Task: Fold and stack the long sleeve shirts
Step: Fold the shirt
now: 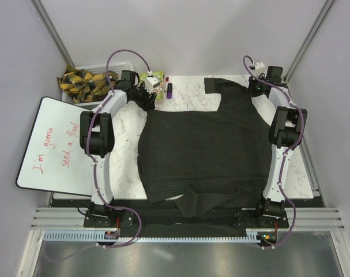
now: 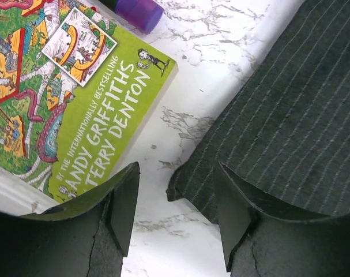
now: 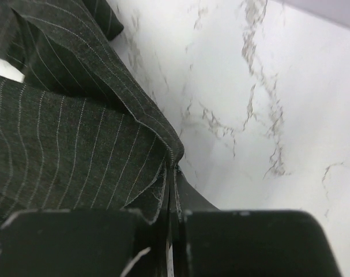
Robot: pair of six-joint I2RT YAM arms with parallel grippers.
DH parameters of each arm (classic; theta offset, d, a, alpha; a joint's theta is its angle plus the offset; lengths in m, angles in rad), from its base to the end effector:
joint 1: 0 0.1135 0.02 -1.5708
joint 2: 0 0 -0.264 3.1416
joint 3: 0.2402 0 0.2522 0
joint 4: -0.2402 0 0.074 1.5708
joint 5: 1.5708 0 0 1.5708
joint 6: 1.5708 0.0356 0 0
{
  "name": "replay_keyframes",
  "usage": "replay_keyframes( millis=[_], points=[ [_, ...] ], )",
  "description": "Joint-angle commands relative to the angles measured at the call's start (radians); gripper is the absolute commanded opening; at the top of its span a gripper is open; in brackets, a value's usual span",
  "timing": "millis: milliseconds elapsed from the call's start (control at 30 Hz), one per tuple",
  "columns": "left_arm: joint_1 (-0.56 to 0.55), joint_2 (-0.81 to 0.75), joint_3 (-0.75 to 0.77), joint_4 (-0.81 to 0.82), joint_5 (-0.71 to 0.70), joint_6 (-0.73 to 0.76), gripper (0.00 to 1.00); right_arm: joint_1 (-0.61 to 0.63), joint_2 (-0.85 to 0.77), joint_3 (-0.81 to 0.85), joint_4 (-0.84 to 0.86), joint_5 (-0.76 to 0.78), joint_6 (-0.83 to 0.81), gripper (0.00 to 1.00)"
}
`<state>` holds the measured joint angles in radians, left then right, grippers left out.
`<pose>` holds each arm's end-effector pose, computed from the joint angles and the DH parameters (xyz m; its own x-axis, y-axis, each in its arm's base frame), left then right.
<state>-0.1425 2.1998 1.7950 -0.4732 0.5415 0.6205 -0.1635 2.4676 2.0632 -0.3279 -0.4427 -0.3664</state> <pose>0.4833 -0.0879 0.2052 -0.3594 0.5549 -0.7502 0.8070 0.5885 0.0487 0.5491 -0.0751 0.1661 -0.5560 -0.2364 -0.7969 -0.3924 0.9198 0.0010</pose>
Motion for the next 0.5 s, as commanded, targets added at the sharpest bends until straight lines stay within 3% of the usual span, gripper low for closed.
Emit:
replay_keyframes(
  millis=[0, 267, 467],
  points=[
    [0.0, 0.051, 0.081, -0.051, 0.017, 0.139, 0.61, 0.009, -0.082, 0.071, 0.047, -0.076, 0.053, 0.0],
    [-0.023, 0.087, 0.083, -0.071, -0.017, 0.185, 0.61, 0.01, -0.121, 0.048, 0.049, -0.076, 0.05, 0.0],
    [-0.042, 0.113, 0.092, -0.077, -0.032, 0.214, 0.47, 0.009, -0.137, 0.051, 0.055, -0.083, 0.063, 0.0]
  ],
)
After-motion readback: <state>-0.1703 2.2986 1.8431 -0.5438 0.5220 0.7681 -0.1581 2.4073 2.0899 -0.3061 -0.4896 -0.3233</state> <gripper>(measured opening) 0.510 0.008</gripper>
